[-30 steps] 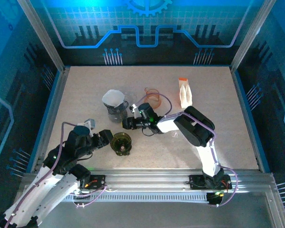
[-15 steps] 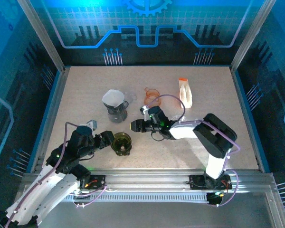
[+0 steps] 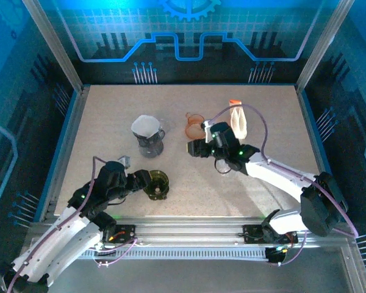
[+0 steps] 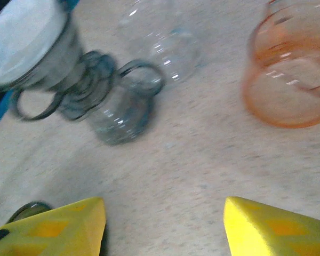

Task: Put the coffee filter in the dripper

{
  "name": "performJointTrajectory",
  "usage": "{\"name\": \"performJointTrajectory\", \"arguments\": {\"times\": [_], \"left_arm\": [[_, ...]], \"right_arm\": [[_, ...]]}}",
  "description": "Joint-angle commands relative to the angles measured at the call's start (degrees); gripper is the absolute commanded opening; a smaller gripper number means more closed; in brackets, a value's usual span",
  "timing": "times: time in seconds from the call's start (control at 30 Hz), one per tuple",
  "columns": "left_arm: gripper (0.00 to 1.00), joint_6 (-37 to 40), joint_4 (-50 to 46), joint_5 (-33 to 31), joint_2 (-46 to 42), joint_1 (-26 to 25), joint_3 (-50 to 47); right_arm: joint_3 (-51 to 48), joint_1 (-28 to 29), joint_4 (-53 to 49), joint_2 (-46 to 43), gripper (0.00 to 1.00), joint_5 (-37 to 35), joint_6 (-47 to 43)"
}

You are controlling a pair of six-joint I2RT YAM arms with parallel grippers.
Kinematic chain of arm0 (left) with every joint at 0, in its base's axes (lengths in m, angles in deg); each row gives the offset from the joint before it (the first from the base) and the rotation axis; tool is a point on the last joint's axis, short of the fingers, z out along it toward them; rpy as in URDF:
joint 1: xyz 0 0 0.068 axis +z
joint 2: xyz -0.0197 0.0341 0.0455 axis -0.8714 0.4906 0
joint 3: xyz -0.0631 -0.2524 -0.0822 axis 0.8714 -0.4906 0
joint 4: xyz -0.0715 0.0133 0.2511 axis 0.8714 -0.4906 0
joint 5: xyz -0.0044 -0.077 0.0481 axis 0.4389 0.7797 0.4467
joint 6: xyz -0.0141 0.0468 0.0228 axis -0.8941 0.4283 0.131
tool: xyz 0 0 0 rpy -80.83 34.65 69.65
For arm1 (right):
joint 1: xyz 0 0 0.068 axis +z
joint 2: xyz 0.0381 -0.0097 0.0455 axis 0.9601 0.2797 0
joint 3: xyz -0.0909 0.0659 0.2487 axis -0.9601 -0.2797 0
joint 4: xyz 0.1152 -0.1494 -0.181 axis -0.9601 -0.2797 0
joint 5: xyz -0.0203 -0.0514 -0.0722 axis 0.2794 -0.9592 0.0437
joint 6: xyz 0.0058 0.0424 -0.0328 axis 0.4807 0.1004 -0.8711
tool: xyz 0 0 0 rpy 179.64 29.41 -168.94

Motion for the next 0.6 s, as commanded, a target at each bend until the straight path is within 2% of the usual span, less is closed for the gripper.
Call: {"name": "performJointTrajectory", "arguments": {"times": [0.0, 0.17, 0.57], "left_arm": [[0.66, -0.4, 2.1, 1.3, 0.3, -0.2, -0.8], [0.67, 0.0, 1.1, 1.3, 0.2, -0.2, 0.2], [0.67, 0.0, -0.8, 1.2, -0.3, 0.0, 1.2]], "right_arm": [[5.3, -3.1, -7.8, 2.4, 0.63, -2.9, -4.0], [13.8, -4.3, -7.6, 9.5, 0.63, 3.0, -10.2], [40.7, -3.9, -17.6, 31.9, 0.60, 7.9, -24.9]]}}
